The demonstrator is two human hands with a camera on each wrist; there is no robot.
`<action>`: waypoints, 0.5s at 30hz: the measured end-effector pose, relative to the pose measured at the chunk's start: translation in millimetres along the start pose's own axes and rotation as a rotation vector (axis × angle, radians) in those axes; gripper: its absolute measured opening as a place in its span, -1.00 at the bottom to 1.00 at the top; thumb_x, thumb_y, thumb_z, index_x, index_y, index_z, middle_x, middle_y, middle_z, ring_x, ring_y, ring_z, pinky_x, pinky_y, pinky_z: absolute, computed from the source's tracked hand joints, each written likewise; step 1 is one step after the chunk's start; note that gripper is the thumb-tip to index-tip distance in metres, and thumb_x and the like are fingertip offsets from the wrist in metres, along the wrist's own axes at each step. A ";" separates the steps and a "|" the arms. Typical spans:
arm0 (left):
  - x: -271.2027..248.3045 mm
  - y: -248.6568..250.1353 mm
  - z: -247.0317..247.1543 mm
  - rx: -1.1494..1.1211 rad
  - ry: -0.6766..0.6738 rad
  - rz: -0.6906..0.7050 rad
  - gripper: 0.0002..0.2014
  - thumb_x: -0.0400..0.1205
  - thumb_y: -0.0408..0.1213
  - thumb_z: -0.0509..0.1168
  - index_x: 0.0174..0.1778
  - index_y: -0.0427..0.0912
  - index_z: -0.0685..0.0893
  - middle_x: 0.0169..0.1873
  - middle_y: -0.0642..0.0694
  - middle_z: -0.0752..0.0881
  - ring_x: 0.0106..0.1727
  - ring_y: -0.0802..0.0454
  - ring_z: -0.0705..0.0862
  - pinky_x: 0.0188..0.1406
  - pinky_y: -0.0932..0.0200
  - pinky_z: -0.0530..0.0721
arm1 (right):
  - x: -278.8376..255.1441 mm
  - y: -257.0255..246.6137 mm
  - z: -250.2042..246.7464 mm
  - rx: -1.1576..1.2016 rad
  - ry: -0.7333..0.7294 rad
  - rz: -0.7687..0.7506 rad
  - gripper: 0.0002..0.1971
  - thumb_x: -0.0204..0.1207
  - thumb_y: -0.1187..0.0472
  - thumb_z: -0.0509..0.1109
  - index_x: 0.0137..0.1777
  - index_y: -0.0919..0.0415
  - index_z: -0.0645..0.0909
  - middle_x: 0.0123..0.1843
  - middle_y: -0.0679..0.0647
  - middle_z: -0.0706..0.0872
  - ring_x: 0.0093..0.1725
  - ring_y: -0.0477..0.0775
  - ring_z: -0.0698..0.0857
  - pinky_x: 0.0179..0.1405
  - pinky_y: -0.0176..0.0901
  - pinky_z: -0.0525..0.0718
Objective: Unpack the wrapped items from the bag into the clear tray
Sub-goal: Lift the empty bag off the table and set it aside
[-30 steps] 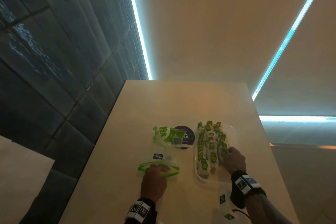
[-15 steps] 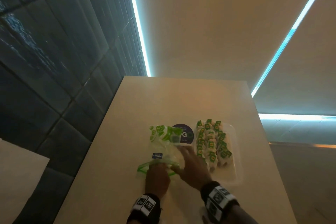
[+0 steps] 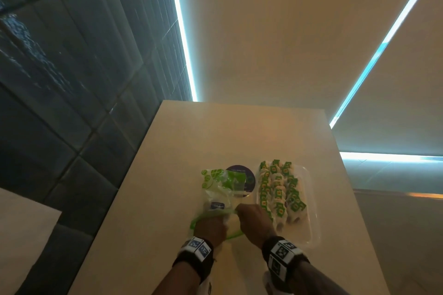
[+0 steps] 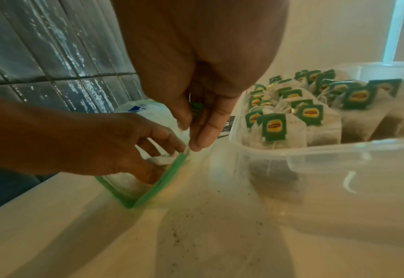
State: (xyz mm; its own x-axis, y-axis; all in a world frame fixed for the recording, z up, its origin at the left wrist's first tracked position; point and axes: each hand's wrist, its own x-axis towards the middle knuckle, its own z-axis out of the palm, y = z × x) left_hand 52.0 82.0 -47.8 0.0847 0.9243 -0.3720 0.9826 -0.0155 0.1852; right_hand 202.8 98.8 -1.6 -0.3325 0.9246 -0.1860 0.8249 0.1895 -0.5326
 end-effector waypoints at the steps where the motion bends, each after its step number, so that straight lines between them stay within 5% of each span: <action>1: -0.9 0.6 -1.6 -0.041 0.000 -0.012 -0.60 0.70 -0.05 0.04 0.46 0.10 0.50 0.40 -0.05 0.61 0.39 -0.07 0.58 0.41 0.07 0.49 | -0.3 -0.6 0.2 0.041 0.010 0.026 -0.76 0.57 0.32 0.18 -0.11 0.16 0.69 -0.16 0.11 0.77 -0.22 0.10 0.70 -0.29 -0.10 0.55; 9: -20.0 2.8 -13.5 -0.459 0.063 -0.067 -0.79 0.57 -0.22 0.30 0.09 -0.04 0.75 0.10 -0.03 0.77 0.14 0.03 0.70 0.14 0.18 0.61 | 7.2 -3.0 -5.3 0.148 0.060 0.160 -0.77 0.56 0.34 0.23 -0.15 0.28 0.74 -0.14 0.22 0.79 -0.21 0.15 0.68 -0.28 -0.21 0.43; 13: -32.6 1.0 -21.2 -0.915 0.108 -0.170 -0.90 0.54 -0.34 0.39 -0.19 -0.09 0.81 -0.30 -0.07 0.79 -0.33 0.06 0.72 -0.24 -0.04 0.78 | 5.2 -5.7 -15.2 0.161 0.028 0.153 -0.71 0.56 0.24 0.35 0.26 0.17 0.67 0.24 0.08 0.70 0.18 0.06 0.65 0.11 -0.20 0.57; 15: -38.8 0.7 -26.3 -1.104 0.091 -0.223 -0.88 0.54 -0.40 0.40 -0.18 -0.07 0.77 -0.31 -0.11 0.79 -0.36 0.02 0.73 -0.31 -0.09 0.80 | -2.7 -9.5 -20.3 0.176 0.095 0.111 -0.61 0.50 0.19 0.43 0.34 0.08 0.59 0.29 -0.01 0.59 0.27 0.03 0.57 0.23 -0.18 0.57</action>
State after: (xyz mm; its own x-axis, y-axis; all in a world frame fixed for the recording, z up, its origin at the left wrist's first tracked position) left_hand 45.0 56.2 -9.3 -0.1308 0.8893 -0.4383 0.2869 0.4571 0.8419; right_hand 205.1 101.2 20.7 -0.1924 0.9652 -0.1770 0.7589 0.0320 -0.6505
